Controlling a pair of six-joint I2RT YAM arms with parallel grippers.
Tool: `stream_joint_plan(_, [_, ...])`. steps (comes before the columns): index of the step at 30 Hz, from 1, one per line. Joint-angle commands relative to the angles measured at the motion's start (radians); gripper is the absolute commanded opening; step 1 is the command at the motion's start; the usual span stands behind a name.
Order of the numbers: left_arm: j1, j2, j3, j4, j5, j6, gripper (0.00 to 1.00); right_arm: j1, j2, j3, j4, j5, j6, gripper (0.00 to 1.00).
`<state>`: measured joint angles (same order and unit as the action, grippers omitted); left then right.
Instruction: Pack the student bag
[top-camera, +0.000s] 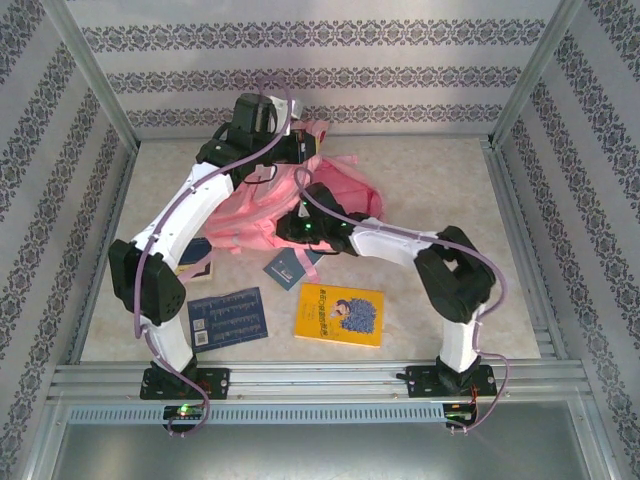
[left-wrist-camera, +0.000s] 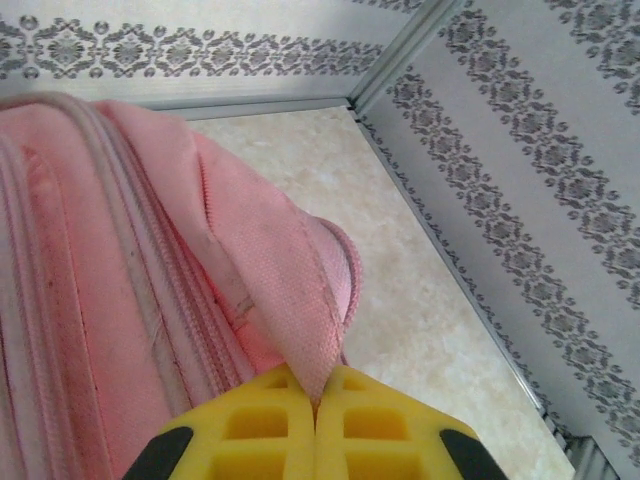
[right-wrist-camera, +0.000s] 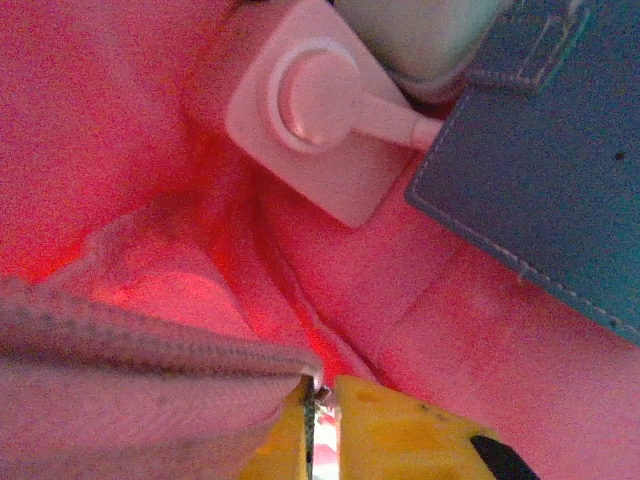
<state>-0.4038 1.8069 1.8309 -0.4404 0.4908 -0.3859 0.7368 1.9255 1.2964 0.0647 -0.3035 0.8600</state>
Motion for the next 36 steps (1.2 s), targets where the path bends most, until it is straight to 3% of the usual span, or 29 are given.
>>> stream_joint_plan(1, [-0.021,0.011,0.029,0.040,0.030,0.034,0.12,-0.012,0.082,0.124,0.054,0.042,0.058,0.16])
stream_joint_plan(5, [-0.019,0.041,0.026,0.001,-0.029,0.033,0.26,-0.060,0.114,0.153,-0.016,0.055,0.065,0.21])
stream_joint_plan(9, [-0.019,0.029,-0.013,0.023,-0.057,-0.006,0.31,-0.096,0.035,0.075,-0.102,0.086,-0.032,0.23])
stream_joint_plan(15, [-0.021,-0.013,-0.122,0.081,-0.077,-0.061,0.52,-0.161,-0.031,0.034,-0.297,0.148,-0.140,0.26])
stream_joint_plan(22, [-0.019,-0.178,-0.324,0.082,-0.193,-0.071,0.55,-0.195,-0.137,-0.030,-0.367,0.119,-0.231,0.33])
stream_joint_plan(26, [-0.020,-0.291,-0.492,0.062,-0.169,-0.162,0.53,-0.197,-0.256,-0.143,-0.394,0.129,-0.237,0.36])
stream_joint_plan(32, [-0.034,-0.508,-0.861,0.133,-0.212,-0.282,0.46,-0.143,-0.359,-0.241,-0.398,0.069,-0.338,0.21])
stream_joint_plan(36, [-0.034,-0.597,-0.976,0.097,-0.237,-0.303,0.47,-0.054,-0.218,-0.117,-0.494,0.029,-0.439,0.12])
